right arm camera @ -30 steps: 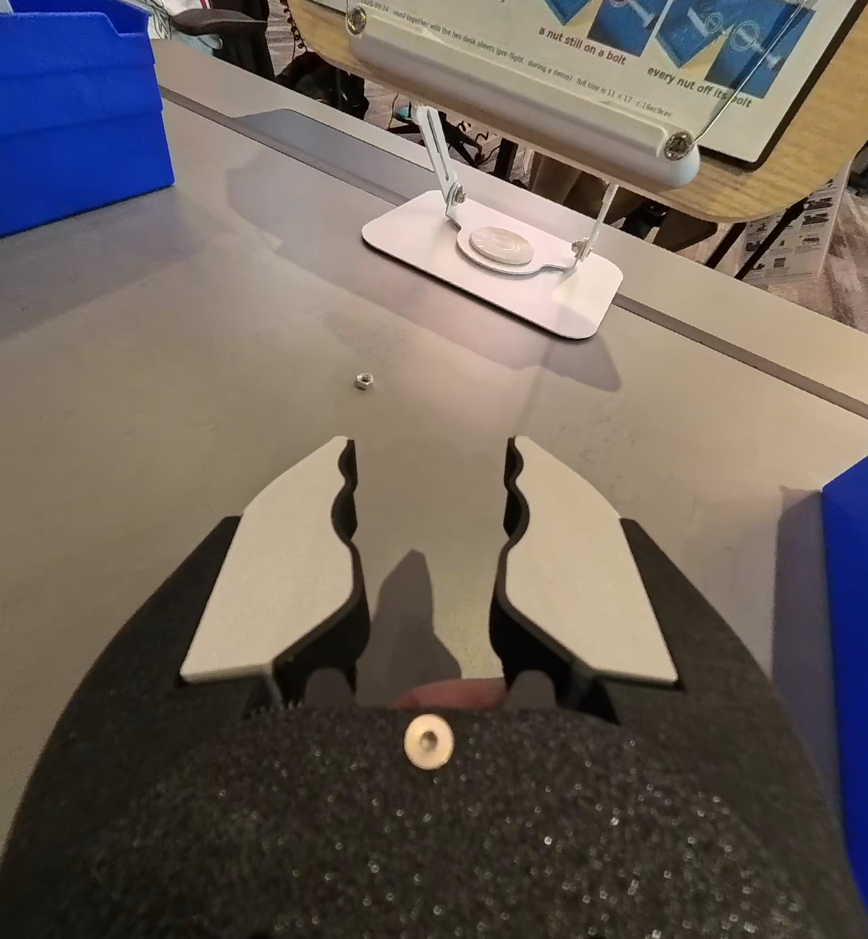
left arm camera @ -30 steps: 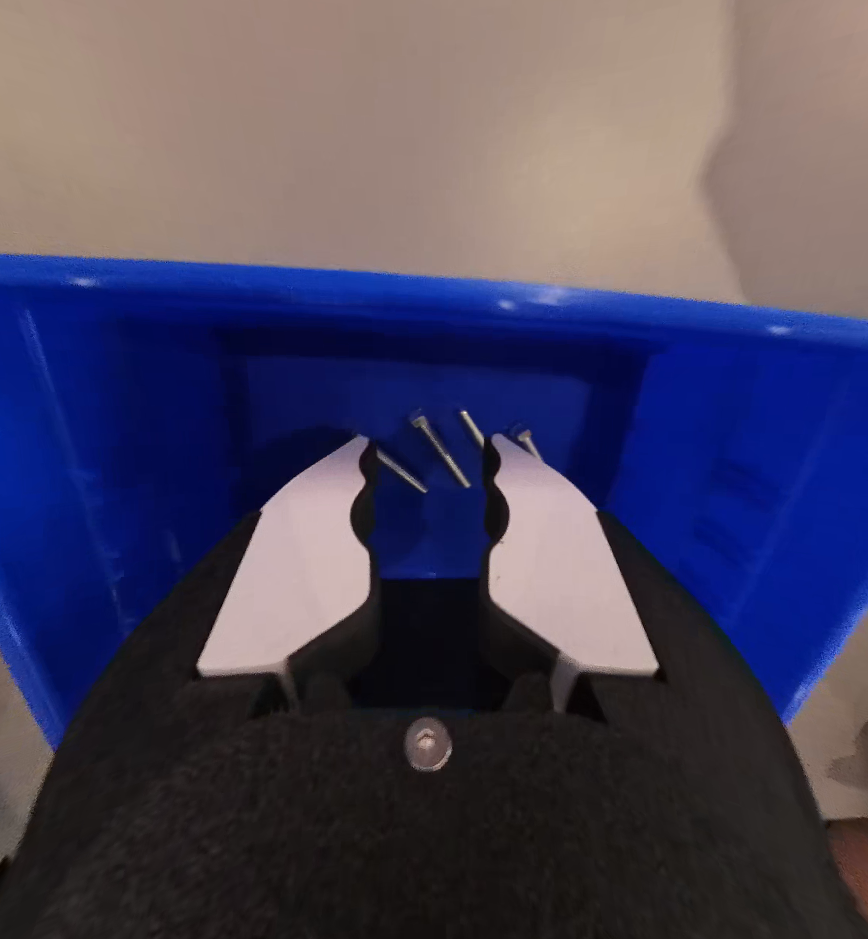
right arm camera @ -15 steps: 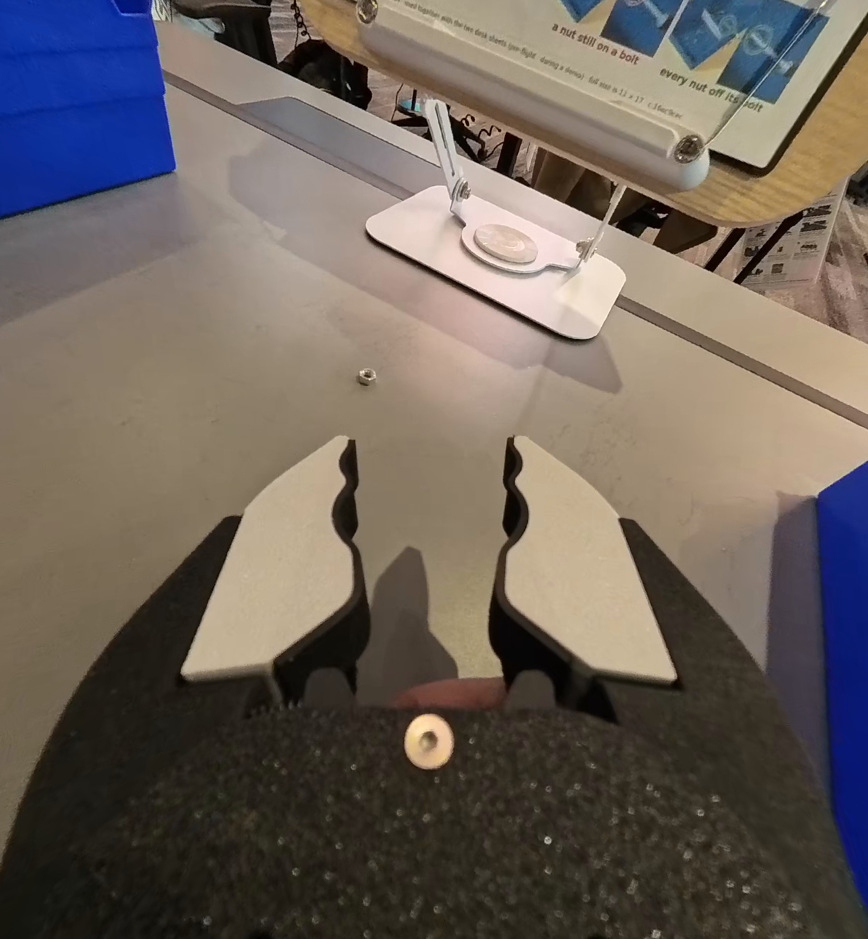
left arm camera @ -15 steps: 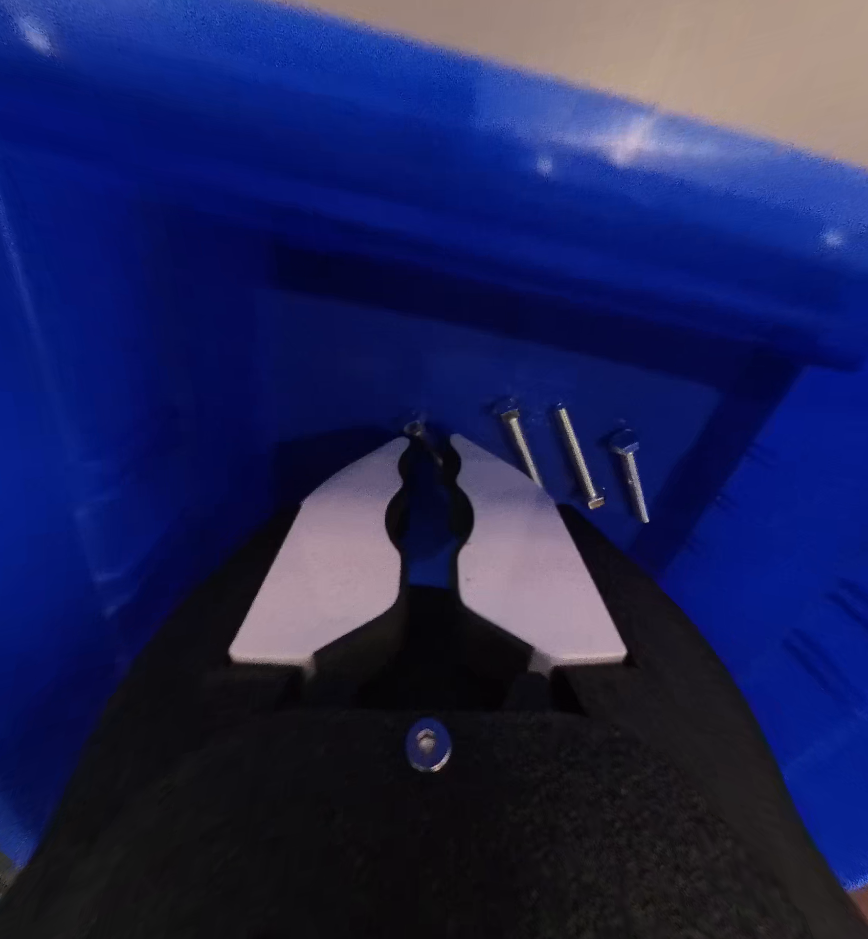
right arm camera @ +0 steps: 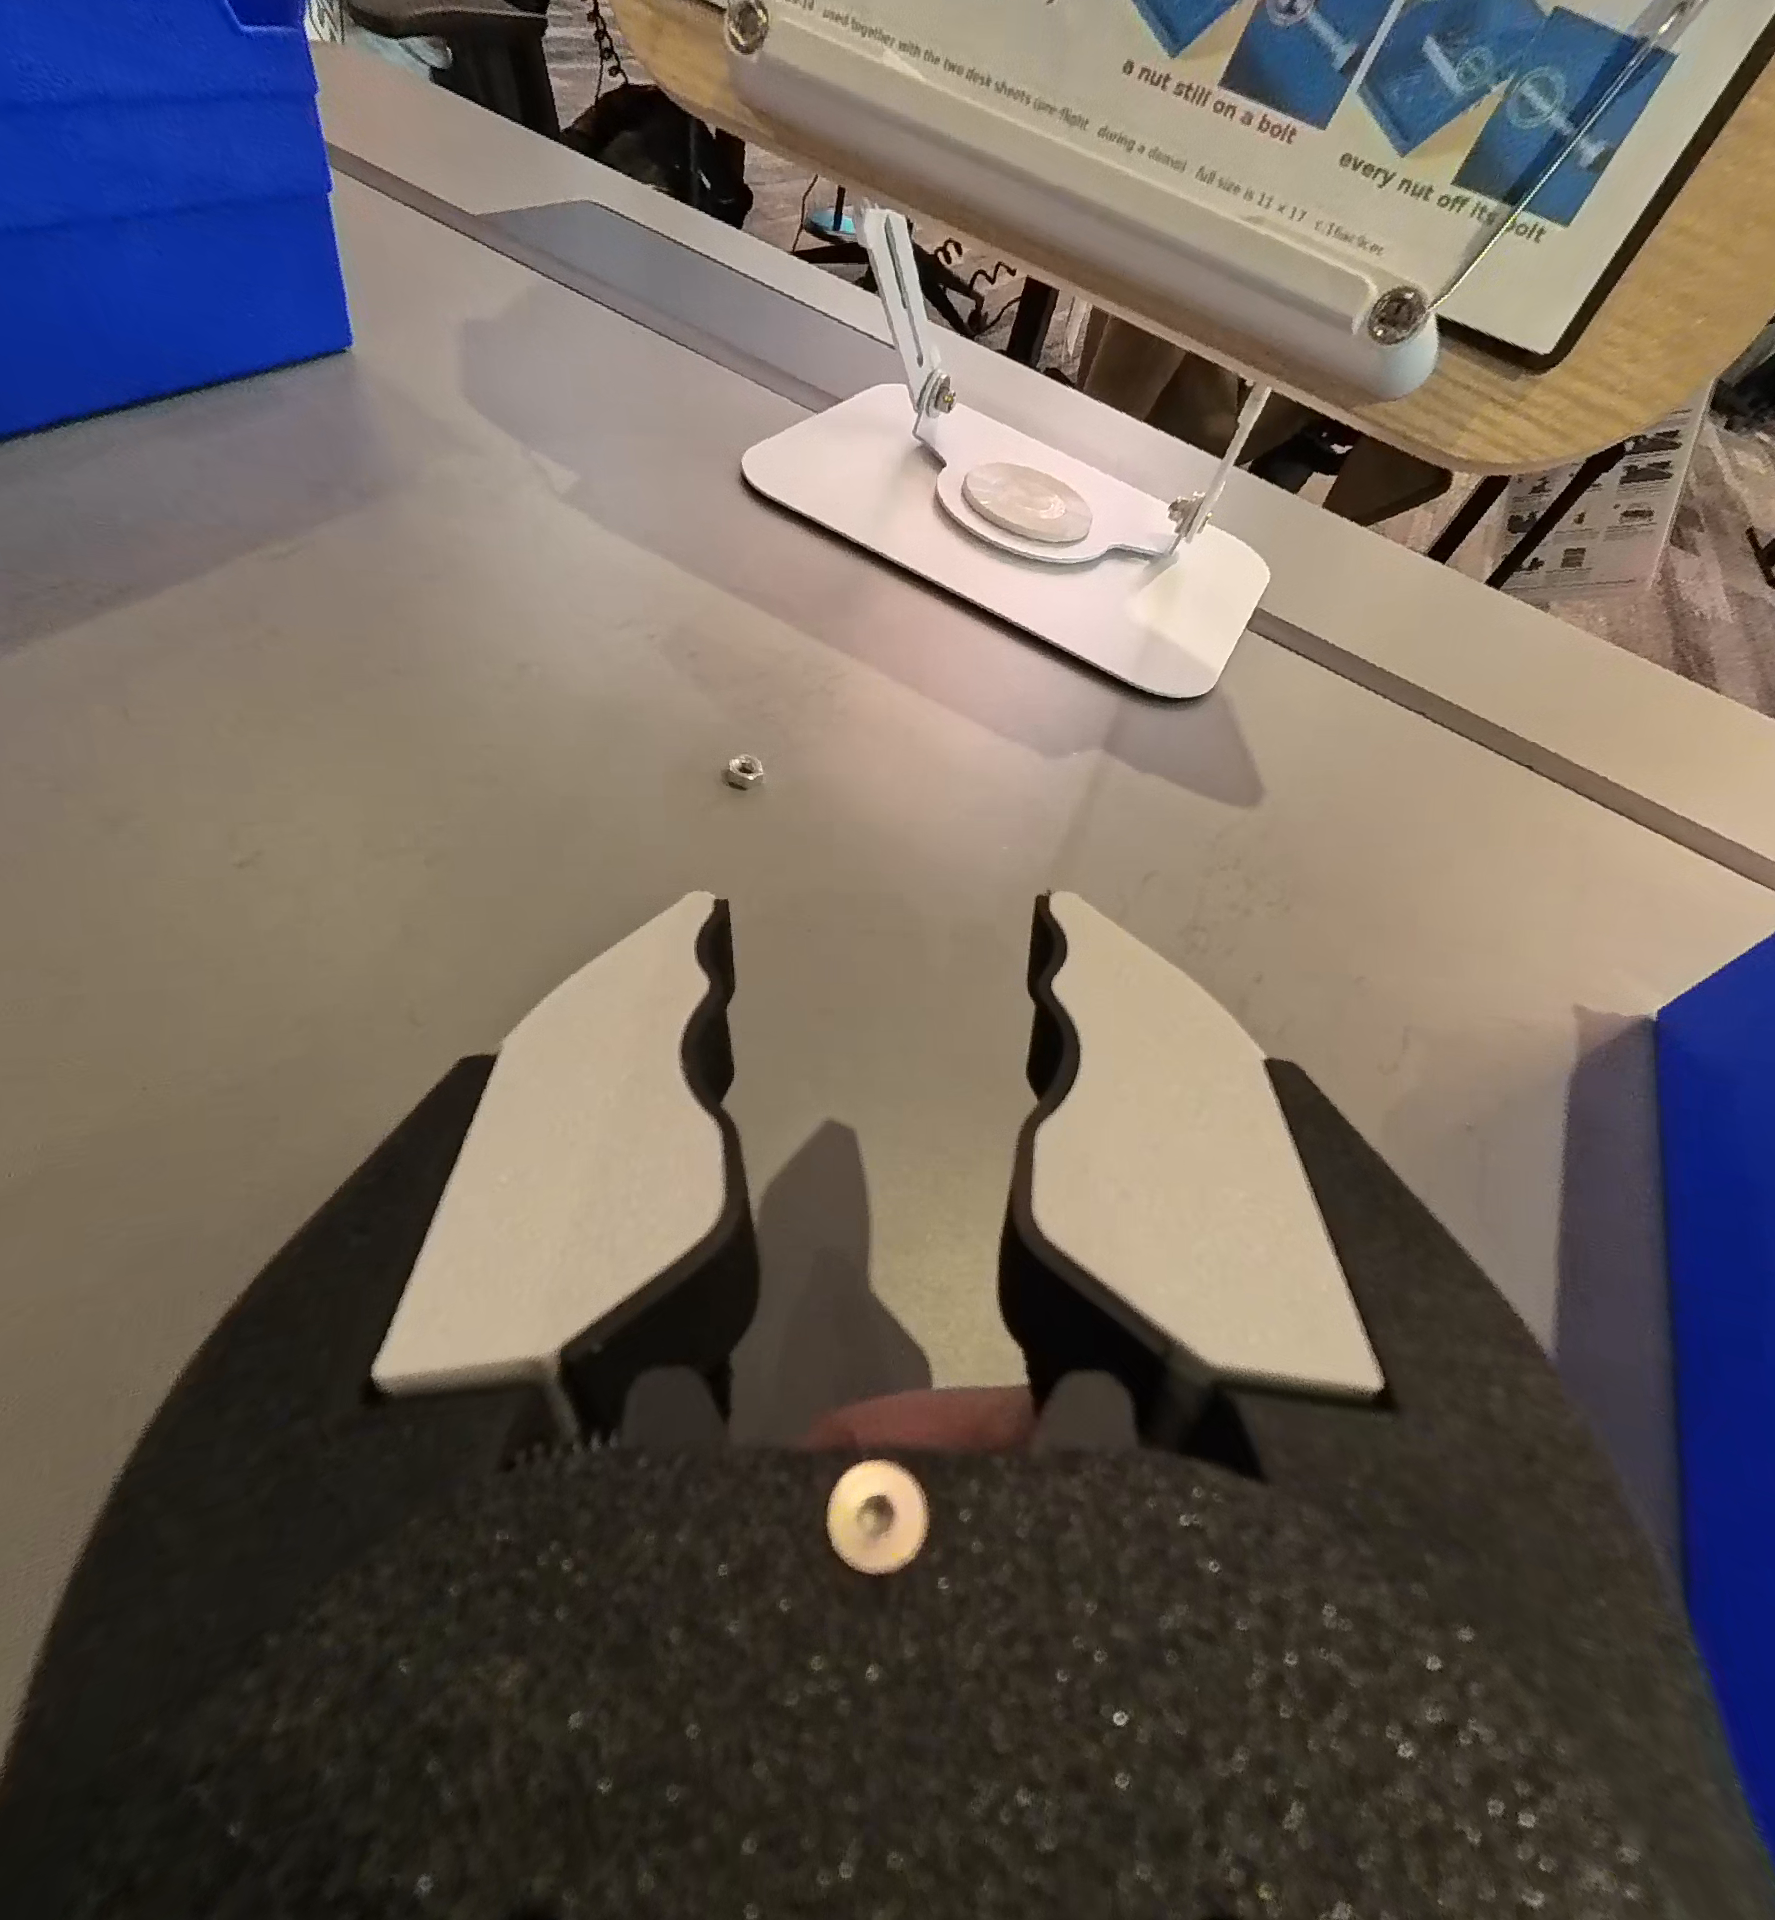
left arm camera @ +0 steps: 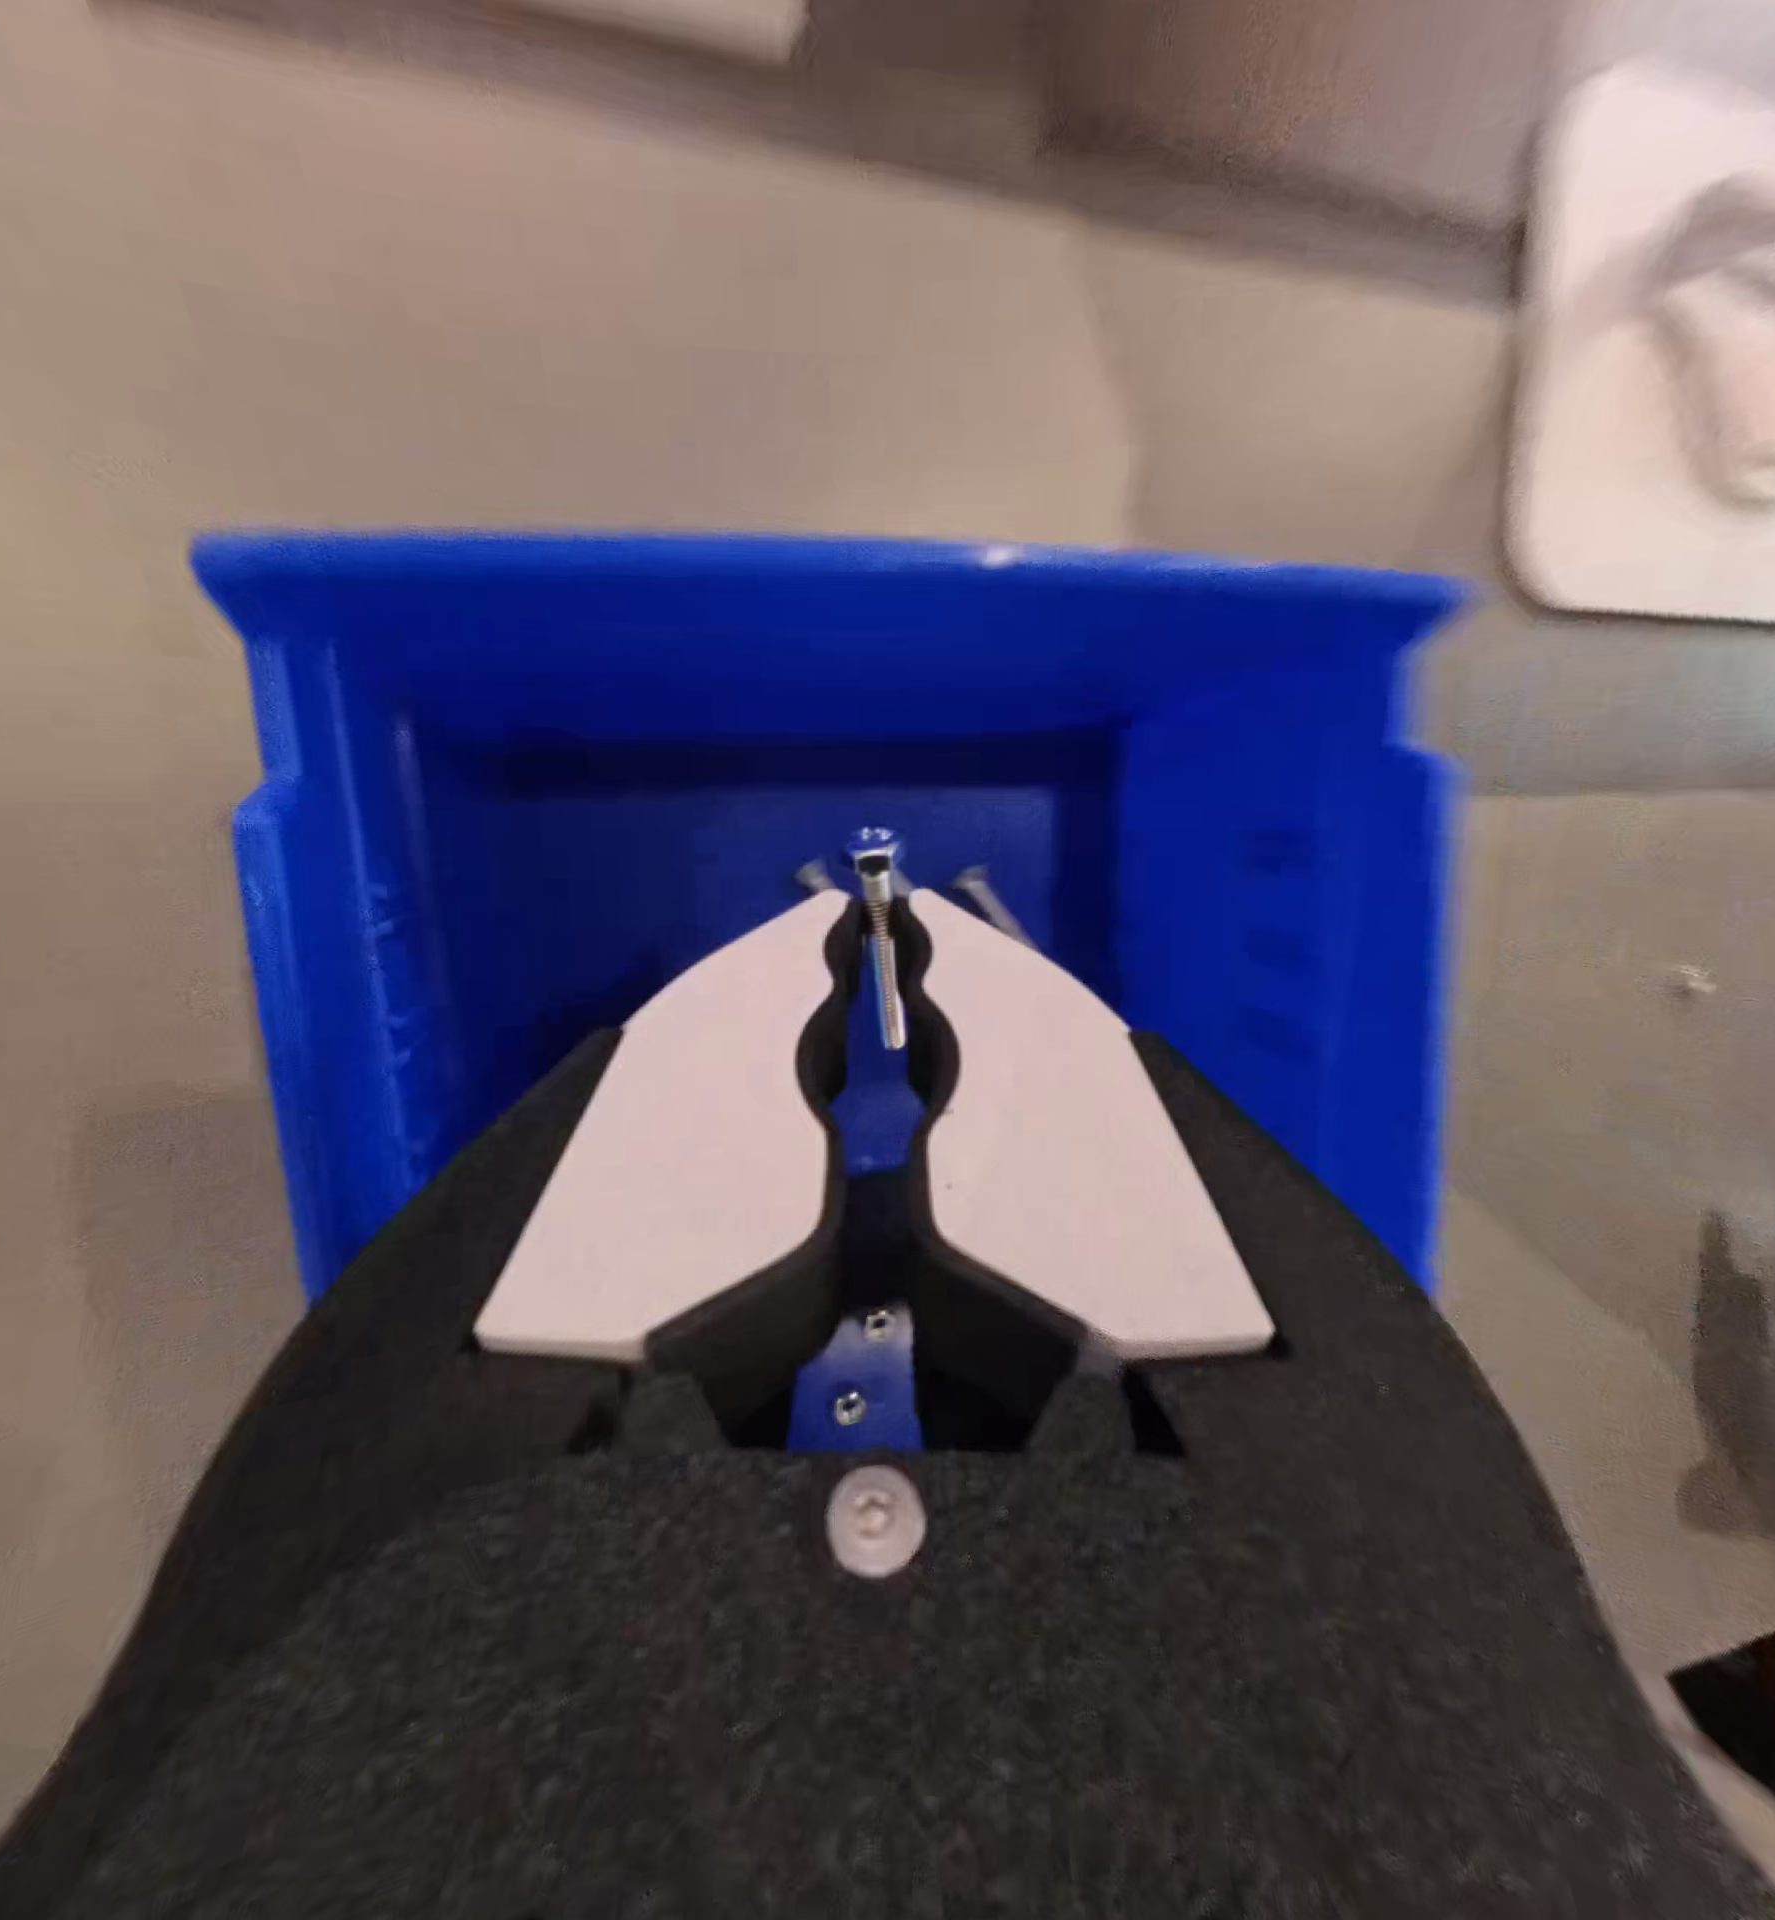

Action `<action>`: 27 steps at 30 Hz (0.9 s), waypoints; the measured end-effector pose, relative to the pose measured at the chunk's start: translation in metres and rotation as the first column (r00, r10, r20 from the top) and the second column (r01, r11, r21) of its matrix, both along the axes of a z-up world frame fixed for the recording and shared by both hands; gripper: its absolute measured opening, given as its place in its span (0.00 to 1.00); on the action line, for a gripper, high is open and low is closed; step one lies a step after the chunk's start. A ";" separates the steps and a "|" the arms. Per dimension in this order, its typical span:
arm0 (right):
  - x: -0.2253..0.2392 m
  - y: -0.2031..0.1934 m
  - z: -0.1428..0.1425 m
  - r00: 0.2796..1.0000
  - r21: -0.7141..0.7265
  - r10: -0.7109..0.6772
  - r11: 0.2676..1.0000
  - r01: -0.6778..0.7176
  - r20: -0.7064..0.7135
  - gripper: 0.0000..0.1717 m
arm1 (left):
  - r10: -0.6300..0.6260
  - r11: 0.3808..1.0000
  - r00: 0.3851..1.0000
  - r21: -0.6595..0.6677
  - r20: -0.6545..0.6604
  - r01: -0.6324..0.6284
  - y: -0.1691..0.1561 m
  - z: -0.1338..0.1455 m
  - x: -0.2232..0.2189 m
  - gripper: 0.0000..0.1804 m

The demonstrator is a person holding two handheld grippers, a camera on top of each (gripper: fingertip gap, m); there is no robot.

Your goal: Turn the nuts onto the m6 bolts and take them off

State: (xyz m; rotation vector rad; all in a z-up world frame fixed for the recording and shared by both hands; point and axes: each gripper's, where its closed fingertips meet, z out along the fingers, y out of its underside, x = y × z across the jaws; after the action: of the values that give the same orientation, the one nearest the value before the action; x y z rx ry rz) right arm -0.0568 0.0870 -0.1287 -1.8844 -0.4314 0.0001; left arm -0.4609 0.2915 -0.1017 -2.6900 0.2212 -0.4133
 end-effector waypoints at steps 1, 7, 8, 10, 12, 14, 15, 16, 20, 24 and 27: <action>0.000 0.000 0.000 1.000 0.000 0.000 1.000 0.000 -0.005 0.32 | -0.040 0.996 0.999 0.078 0.036 0.037 -0.003 0.020 0.008 0.03; -0.001 -0.001 0.005 0.989 -0.012 0.027 1.000 -0.029 -0.144 0.31 | -0.373 0.834 0.915 0.488 0.154 0.258 -0.073 0.114 0.079 0.03; -0.001 -0.001 0.006 0.984 -0.012 0.031 0.999 -0.033 -0.174 0.31 | -0.410 0.802 0.901 0.525 0.140 0.284 -0.088 0.119 0.089 0.03; 0.000 -0.001 0.009 0.974 -0.010 0.035 0.999 -0.038 -0.223 0.31 | -0.456 0.750 0.884 0.580 0.104 0.318 -0.115 0.121 0.107 0.03; 0.002 -0.001 0.011 0.969 -0.001 0.033 0.999 -0.034 -0.243 0.30 | -0.522 0.725 0.847 0.575 0.099 0.379 -0.146 0.114 0.132 0.03; 0.005 -0.001 0.013 0.973 0.012 0.027 1.000 -0.025 -0.229 0.30 | -0.563 0.711 0.824 0.545 0.064 0.444 -0.171 0.103 0.155 0.03; 0.005 -0.001 0.013 0.975 0.018 0.025 1.000 -0.022 -0.219 0.30 | -0.588 0.709 0.808 0.509 0.044 0.488 -0.184 0.094 0.168 0.03; 0.004 -0.001 0.013 0.978 0.023 0.027 0.999 -0.022 -0.208 0.30 | -0.613 0.704 0.790 0.469 0.023 0.533 -0.195 0.084 0.181 0.03; 0.003 -0.002 0.016 0.982 0.048 0.033 0.999 -0.025 -0.185 0.30 | -0.675 0.684 0.737 0.348 -0.031 0.641 -0.221 0.047 0.234 0.03; 0.001 -0.002 0.019 0.973 0.053 0.054 0.998 -0.043 -0.226 0.29 | -0.705 0.654 0.708 0.338 -0.053 0.677 -0.221 0.022 0.273 0.03; -0.003 -0.004 0.020 0.946 0.034 0.089 0.996 -0.083 -0.312 0.29 | -0.752 0.577 0.658 0.453 -0.029 0.680 -0.214 0.034 0.297 0.03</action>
State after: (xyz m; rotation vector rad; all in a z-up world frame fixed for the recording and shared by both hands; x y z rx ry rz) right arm -0.0603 0.0831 -0.1085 -1.8039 -0.2921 0.3487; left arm -0.1640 0.0778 -0.0682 -1.9897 1.2404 -0.7214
